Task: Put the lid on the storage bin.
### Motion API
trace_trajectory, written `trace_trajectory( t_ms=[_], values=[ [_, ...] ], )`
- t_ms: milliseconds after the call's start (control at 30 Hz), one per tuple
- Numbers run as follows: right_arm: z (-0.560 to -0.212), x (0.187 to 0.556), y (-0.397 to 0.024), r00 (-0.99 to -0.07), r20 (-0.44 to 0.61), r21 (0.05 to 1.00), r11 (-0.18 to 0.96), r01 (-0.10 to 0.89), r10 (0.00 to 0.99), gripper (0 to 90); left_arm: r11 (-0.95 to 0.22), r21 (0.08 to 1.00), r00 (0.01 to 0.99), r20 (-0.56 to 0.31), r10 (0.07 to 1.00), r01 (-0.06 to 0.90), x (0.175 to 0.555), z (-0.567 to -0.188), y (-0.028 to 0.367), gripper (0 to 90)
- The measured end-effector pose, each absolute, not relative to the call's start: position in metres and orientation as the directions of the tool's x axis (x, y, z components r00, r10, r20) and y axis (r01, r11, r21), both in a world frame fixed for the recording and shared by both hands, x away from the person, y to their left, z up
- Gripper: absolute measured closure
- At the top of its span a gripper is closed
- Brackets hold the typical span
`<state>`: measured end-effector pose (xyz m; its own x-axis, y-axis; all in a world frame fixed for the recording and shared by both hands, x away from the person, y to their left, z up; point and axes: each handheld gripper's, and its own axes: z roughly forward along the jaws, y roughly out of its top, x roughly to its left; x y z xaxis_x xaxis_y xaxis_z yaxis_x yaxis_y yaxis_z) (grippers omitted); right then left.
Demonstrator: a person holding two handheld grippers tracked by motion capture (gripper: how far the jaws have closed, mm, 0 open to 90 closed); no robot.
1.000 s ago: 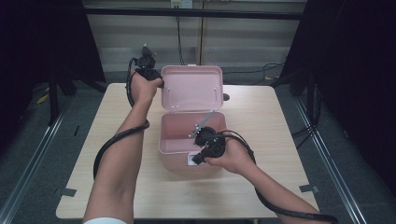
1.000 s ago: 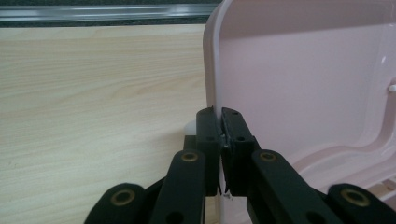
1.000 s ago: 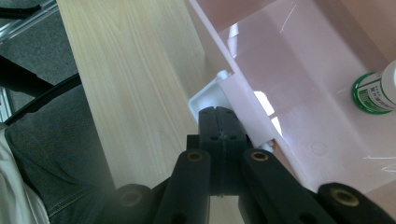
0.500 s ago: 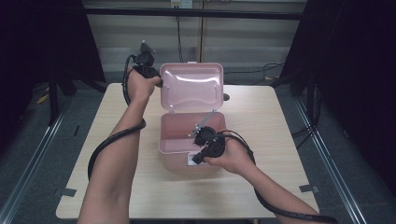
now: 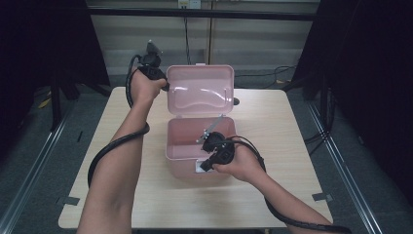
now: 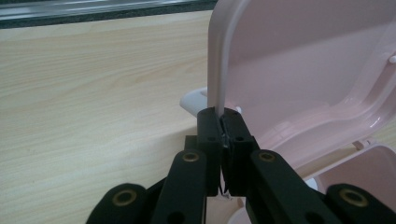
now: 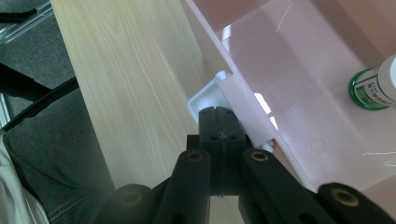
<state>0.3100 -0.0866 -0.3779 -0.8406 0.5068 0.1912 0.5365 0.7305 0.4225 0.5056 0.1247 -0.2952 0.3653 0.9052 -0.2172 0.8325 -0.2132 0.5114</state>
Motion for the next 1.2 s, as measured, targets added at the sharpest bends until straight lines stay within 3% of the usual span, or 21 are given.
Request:
trace_trajectory(
  t_ms=[1200],
  values=[
    [-0.378,0.313,-0.085,-0.828,0.198,0.430,0.713,0.554,0.525,90.0,-0.312,0.506,0.431,-0.135,0.892,0.804,0.489,-0.279,0.120,87.9]
  ],
)
